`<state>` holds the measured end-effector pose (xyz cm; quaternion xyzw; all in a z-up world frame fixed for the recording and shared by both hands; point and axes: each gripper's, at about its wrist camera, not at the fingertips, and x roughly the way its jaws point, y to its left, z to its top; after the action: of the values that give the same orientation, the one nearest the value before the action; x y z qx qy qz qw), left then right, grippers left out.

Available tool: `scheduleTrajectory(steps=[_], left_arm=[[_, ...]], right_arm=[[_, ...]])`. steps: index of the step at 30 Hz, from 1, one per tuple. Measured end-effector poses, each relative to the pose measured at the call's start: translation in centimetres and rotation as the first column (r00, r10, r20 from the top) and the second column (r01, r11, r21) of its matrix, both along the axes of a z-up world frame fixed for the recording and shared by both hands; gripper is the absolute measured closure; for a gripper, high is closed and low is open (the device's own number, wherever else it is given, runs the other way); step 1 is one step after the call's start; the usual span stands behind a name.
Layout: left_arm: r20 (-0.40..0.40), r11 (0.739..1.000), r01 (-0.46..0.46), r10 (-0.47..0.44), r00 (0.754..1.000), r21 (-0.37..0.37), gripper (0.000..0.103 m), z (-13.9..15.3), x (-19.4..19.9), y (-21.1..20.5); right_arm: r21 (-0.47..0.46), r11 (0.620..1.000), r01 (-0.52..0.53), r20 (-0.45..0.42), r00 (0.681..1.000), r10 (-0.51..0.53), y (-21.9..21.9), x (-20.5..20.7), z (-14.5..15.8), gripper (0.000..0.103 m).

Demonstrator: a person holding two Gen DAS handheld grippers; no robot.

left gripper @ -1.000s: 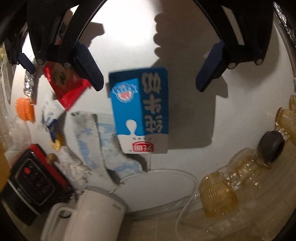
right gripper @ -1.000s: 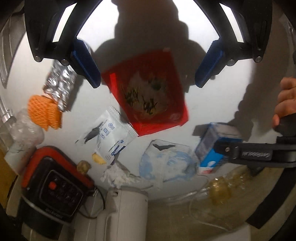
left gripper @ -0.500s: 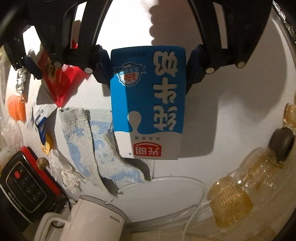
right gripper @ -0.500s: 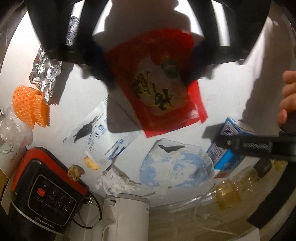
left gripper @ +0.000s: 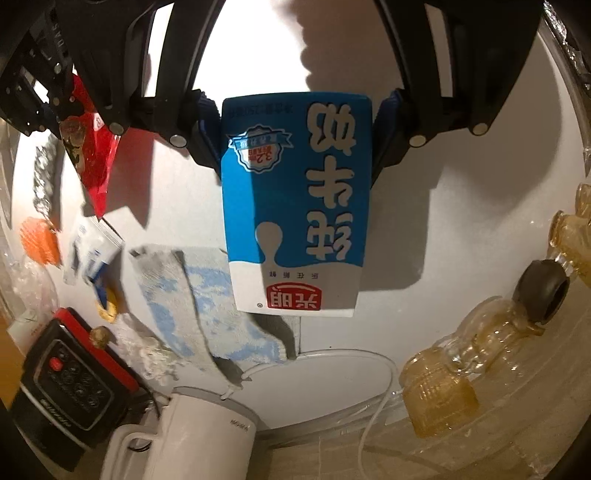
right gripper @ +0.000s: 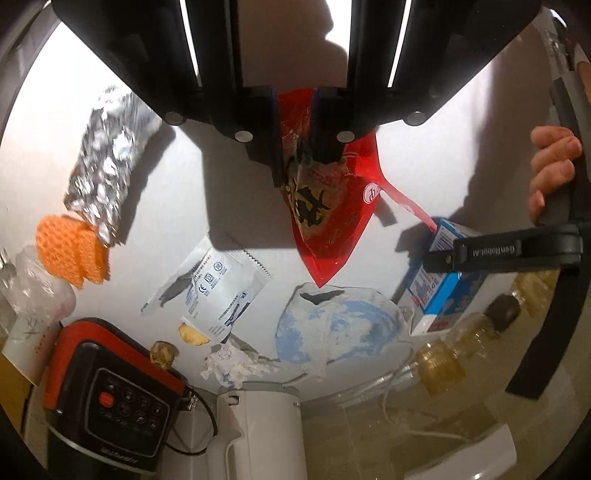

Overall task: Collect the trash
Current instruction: 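Carry both items over the green basket and release them with both grippers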

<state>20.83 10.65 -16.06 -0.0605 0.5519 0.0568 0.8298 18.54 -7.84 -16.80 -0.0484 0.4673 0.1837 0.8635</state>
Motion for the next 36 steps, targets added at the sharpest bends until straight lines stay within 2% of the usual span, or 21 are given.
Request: scheduleTrajectory(steps=[6, 11, 15, 18, 27, 33, 36], left_arm=[[0.043, 0.996, 0.086, -0.085, 0.995, -0.013, 0.039, 2.6, -4.9, -1.8], [0.081, 0.974, 0.224, -0.221, 0.972, -0.022, 0.039, 4.8, -10.8, -4.9], [0.101, 0.936, 0.346, -0.339, 0.936, -0.062, 0.039, 5.9, -15.6, -7.6], [0.112, 0.911, 0.408, -0.401, 0.909, -0.056, 0.039, 6.3, -18.6, -9.3], [0.092, 0.864, 0.501, -0.496, 0.864, -0.047, 0.039, 6.4, -23.2, -12.3], [0.059, 0.807, 0.586, -0.583, 0.810, -0.067, 0.039, 5.3, -26.5, -13.8], [0.057, 0.790, 0.608, -0.605, 0.794, -0.076, 0.039, 4.9, -27.6, -14.4]], right_arm=[[0.035, 0.999, 0.030, 0.034, 0.999, -0.031, -0.8, -4.1, 2.8, 0.090], [0.048, 0.997, 0.062, 0.063, 0.996, -0.065, -2.2, -8.6, 5.1, 0.090], [0.055, 0.994, 0.093, 0.066, 0.993, -0.097, -3.6, -12.6, 6.4, 0.090], [0.058, 0.992, 0.112, 0.067, 0.991, -0.115, -4.5, -14.7, 6.9, 0.090], [0.036, 0.991, 0.128, 0.055, 0.990, -0.130, -6.1, -17.9, 6.7, 0.090], [0.029, 0.989, 0.142, 0.044, 0.989, -0.143, -7.6, -19.0, 6.1, 0.090], [0.020, 0.990, 0.142, 0.041, 0.989, -0.142, -8.3, -19.6, 5.9, 0.090]])
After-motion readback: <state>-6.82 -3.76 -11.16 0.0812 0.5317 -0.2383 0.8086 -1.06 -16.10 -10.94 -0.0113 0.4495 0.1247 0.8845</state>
